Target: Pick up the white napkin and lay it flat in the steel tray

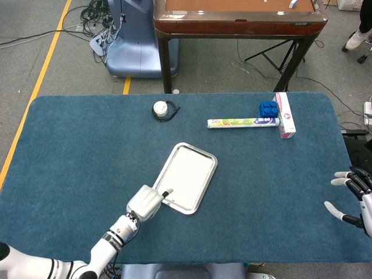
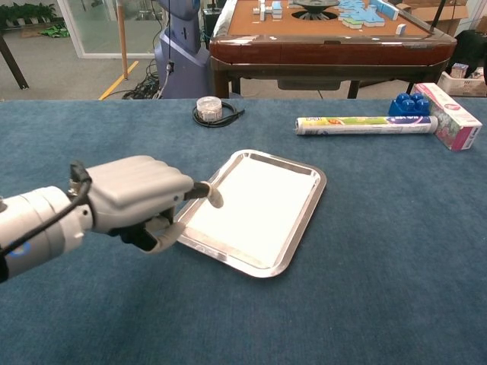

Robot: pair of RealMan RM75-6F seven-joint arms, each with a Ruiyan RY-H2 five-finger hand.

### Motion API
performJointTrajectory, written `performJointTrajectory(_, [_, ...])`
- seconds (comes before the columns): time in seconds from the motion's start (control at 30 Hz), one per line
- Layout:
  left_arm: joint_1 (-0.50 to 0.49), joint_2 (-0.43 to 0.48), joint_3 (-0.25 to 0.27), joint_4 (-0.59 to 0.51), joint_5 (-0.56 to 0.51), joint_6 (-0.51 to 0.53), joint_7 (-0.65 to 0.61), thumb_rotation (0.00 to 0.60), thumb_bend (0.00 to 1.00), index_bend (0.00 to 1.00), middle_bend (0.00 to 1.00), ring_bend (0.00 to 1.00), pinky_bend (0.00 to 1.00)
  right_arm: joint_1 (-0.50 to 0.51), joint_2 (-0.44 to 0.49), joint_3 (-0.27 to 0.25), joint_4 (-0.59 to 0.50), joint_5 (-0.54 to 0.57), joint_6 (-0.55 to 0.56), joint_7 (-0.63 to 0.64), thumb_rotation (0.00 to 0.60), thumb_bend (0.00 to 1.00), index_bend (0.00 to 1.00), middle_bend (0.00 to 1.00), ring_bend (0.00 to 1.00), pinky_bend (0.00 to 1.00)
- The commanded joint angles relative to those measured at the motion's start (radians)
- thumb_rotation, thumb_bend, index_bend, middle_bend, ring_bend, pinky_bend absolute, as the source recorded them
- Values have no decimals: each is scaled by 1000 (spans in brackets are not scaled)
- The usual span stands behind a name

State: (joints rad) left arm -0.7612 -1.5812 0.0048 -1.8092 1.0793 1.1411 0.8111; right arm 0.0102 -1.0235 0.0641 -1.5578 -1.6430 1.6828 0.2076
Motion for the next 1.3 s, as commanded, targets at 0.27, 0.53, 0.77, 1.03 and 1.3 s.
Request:
performJointTrajectory(0.27, [204, 254, 97, -74, 192, 200, -280, 600, 577, 147, 543, 444, 631, 18, -19, -8, -12, 1, -47, -80, 600, 166, 419, 349, 191, 552])
performJointTrajectory(0.53, [338, 376, 174, -89, 333, 322, -386, 600, 543, 161, 289, 212, 341, 45, -45, -15, -23, 19, -118, -166, 600, 166, 419, 349, 191, 552])
performJointTrajectory(0.77, [465, 430, 206, -71, 418, 445, -485, 600, 543, 203, 278, 202, 310, 58, -58, -7, -29, 57, -156, -203, 600, 165, 419, 350, 191, 552])
performJointTrajectory(1.03, [579, 424, 170, 26, 460, 572, -559, 600, 542, 225, 278, 202, 310, 66, -63, -4, -34, 77, -177, -226, 600, 165, 419, 350, 191, 552])
performJointTrajectory(1.3, [591, 432, 138, 53, 479, 525, -608, 600, 543, 231, 278, 202, 310, 80, -72, 5, -19, 99, -198, -222, 600, 164, 419, 350, 191, 552])
